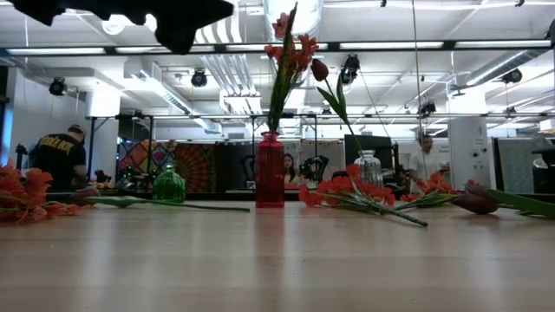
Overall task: Sort flowers into vase by color
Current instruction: Put the bottom red flowers into the green vase
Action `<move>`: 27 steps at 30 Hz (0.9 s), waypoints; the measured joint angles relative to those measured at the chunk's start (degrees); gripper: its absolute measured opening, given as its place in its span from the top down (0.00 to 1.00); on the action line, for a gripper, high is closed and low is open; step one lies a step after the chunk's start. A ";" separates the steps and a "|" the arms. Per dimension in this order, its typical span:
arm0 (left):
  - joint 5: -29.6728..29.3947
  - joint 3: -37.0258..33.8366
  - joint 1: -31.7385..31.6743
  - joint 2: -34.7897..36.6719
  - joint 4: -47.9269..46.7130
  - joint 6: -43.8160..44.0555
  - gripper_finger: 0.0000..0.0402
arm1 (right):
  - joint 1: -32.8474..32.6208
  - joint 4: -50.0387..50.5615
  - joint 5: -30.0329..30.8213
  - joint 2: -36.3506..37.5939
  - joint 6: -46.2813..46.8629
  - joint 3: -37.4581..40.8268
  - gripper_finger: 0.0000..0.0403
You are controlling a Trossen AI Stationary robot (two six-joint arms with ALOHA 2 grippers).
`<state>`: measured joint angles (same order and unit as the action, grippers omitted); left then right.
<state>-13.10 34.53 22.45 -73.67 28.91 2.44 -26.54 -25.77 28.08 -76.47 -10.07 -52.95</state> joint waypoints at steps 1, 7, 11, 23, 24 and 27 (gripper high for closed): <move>-0.09 0.82 -0.15 -1.38 0.31 -0.34 0.52 | 0.29 -0.62 -0.09 -0.48 -0.23 0.00 0.95; -0.10 6.80 -1.08 -9.23 1.17 -1.43 0.52 | 1.77 -0.54 -3.06 -2.63 0.20 -1.78 0.95; -2.91 9.70 -1.37 -12.95 1.14 -1.51 0.52 | 1.72 0.48 -3.69 -3.89 -1.09 -3.84 0.95; -4.10 11.54 -1.37 -14.71 1.11 -2.50 0.68 | 2.26 2.10 -4.07 -4.65 -0.41 -5.57 0.93; -4.31 11.54 -1.35 -14.52 1.19 -2.50 0.72 | 2.37 2.36 -4.07 -4.65 0.06 -5.57 0.92; -4.38 11.53 -1.36 -14.36 1.09 -2.48 0.87 | 2.95 3.19 -4.07 -4.65 1.39 -5.57 0.86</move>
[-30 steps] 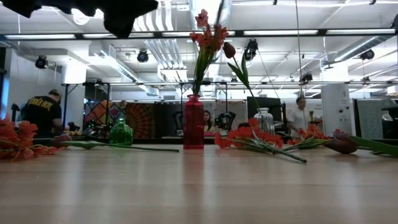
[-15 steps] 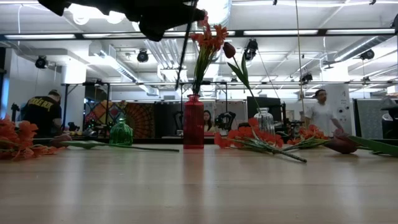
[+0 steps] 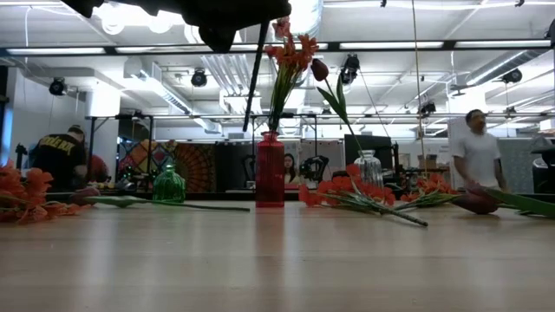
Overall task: Sort flowers into vase by color
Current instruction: Put the bottom red flowers into the green vase
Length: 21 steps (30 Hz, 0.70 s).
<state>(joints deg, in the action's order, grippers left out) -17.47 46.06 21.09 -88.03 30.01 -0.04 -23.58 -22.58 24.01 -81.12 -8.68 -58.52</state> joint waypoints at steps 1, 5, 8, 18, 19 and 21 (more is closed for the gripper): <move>0.00 -0.02 0.02 0.00 -0.08 -0.04 0.93 | 0.01 0.01 0.02 0.00 0.14 0.00 0.84; -0.01 -0.02 0.02 0.10 -0.35 -0.02 0.97 | 0.04 0.18 0.02 0.17 -0.13 0.00 0.76; -0.01 -0.06 0.02 0.50 -0.68 -0.14 0.97 | -0.01 2.18 0.00 1.33 -0.15 -0.01 0.71; 0.00 -2.36 0.08 5.50 -1.46 -0.64 0.99 | -0.01 11.49 0.11 7.86 3.25 -0.15 0.58; 0.00 -2.80 0.08 6.54 -1.49 -0.63 0.99 | -0.01 12.82 0.11 8.43 3.75 -0.15 0.57; 0.00 -3.82 0.08 8.95 -1.41 -0.84 1.00 | -0.01 15.23 0.13 9.35 4.94 -0.15 0.56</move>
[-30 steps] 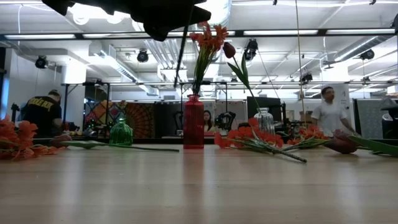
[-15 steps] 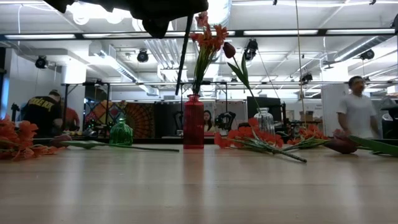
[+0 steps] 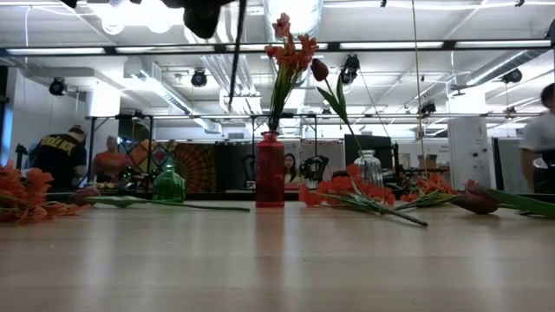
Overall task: Sort flowers into vase by color
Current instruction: Put the bottom red flowers into the green vase
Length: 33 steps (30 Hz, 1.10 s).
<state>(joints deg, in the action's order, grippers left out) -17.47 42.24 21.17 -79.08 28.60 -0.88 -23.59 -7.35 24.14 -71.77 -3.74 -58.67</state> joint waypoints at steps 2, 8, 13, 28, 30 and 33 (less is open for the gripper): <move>-0.20 -1.58 -0.09 2.99 -0.01 -0.34 1.00 | 0.00 1.75 0.02 0.57 1.05 -0.01 0.55; -11.11 -7.51 -0.44 12.96 -0.28 -3.22 1.00 | 0.00 5.48 0.02 1.25 2.28 -0.02 0.55; -18.00 -11.33 -3.52 20.65 -0.53 -6.11 1.00 | 0.01 5.48 0.02 0.88 1.68 0.17 0.55; -2.53 -15.80 -33.10 30.00 -8.96 -2.44 1.00 | 1.05 5.32 -0.04 0.28 1.76 0.81 0.54; -1.15 -15.82 -36.55 30.17 -9.99 -2.26 1.00 | 1.15 5.35 -0.06 -0.09 1.70 0.81 0.54; 0.15 -15.80 -41.06 30.31 -10.84 -2.64 1.00 | 1.41 5.38 -0.10 -0.93 1.65 0.83 0.54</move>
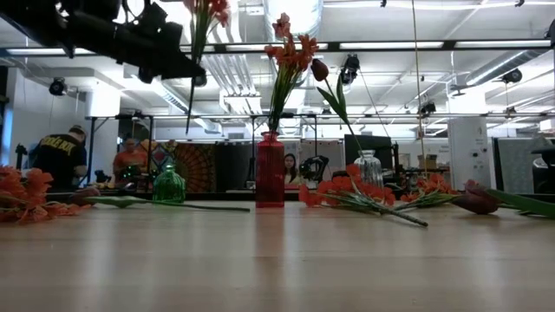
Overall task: Sort flowers into vase by color
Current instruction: Put the bottom red flowers into the green vase
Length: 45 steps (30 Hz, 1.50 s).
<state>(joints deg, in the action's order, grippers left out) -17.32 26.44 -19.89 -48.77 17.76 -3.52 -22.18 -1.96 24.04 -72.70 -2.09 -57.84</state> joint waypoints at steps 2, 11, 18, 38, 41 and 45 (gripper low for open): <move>0.27 0.00 -2.63 -0.02 -0.49 -0.28 1.00 | 0.34 -0.05 0.02 -0.48 0.04 0.00 0.54; 6.36 -3.12 -11.13 0.08 0.77 1.26 1.00 | 1.59 0.27 0.03 -1.23 0.15 0.00 0.54; 6.38 -6.76 -16.61 0.28 5.37 1.26 1.00 | 1.99 0.42 0.03 -1.03 0.17 0.00 0.54; 9.96 -9.33 -23.13 -2.38 13.04 2.79 1.00 | 3.48 0.47 0.03 -1.03 0.17 0.00 0.54; 9.90 -9.33 -23.27 -3.52 13.16 2.80 1.00 | 3.48 0.45 0.03 -1.03 0.17 0.00 0.54; 9.71 -9.33 -23.49 -4.64 13.29 2.73 1.00 | 3.48 0.57 0.03 -1.03 0.68 0.00 0.54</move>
<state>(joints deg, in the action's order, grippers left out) -7.61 17.10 -43.38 -53.42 31.05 -0.79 -18.70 -1.39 24.08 -73.73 -1.41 -57.84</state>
